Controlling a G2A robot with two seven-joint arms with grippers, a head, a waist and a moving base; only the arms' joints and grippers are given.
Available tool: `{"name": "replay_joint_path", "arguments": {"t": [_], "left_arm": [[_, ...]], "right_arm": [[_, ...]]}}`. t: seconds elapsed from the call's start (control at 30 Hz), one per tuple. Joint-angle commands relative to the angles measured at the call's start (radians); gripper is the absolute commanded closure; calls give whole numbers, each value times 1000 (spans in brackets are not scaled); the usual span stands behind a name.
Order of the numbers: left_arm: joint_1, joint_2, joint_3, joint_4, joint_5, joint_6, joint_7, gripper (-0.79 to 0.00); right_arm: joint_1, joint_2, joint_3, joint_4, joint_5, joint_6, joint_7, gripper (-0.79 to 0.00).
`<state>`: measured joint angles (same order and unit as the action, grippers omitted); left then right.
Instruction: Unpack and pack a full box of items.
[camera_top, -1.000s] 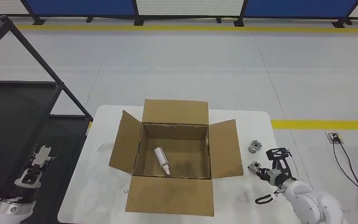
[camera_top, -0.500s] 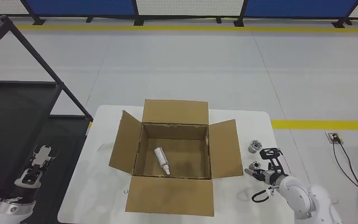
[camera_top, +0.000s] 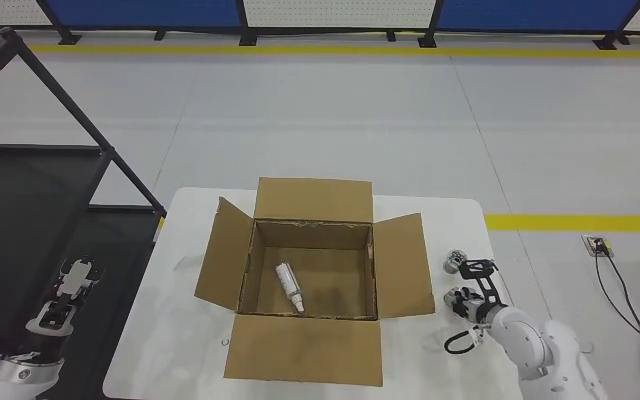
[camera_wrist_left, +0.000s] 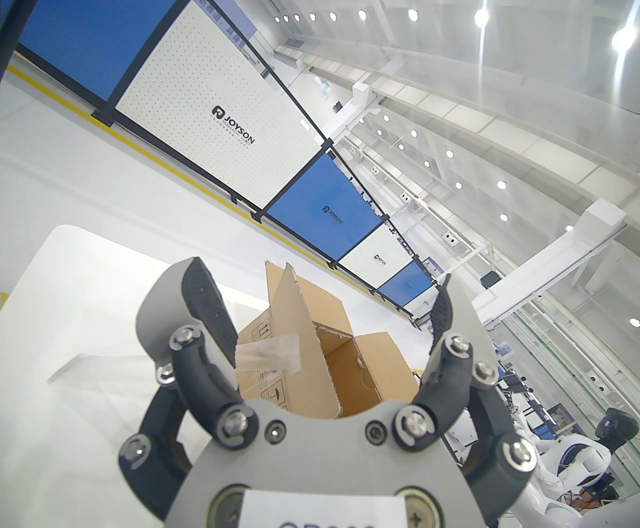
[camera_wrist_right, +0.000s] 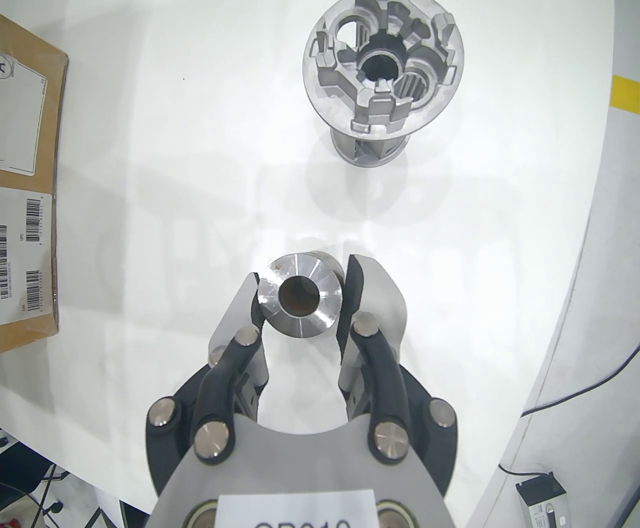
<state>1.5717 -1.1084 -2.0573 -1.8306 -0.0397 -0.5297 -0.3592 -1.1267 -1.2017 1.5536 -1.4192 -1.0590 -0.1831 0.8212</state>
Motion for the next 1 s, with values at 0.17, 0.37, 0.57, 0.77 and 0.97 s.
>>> {"name": "replay_joint_path", "arguments": {"t": [0.17,0.37,0.57,0.77,0.97], "left_arm": [[0,0,0,0,0,0,0,-785],[0,0,0,0,0,0,0,-785],[0,0,0,0,0,0,0,-785],[0,0,0,0,0,0,0,-785],[0,0,0,0,0,0,0,-785]], "right_arm": [[-53,4,25,-116,12,43,-66,0],[-124,6,79,-325,47,144,-116,0],[-205,2,95,-602,62,206,-221,0],[-220,1,-6,-779,5,131,-255,0],[-108,-1,-184,-780,-2,-17,-180,0]]}}
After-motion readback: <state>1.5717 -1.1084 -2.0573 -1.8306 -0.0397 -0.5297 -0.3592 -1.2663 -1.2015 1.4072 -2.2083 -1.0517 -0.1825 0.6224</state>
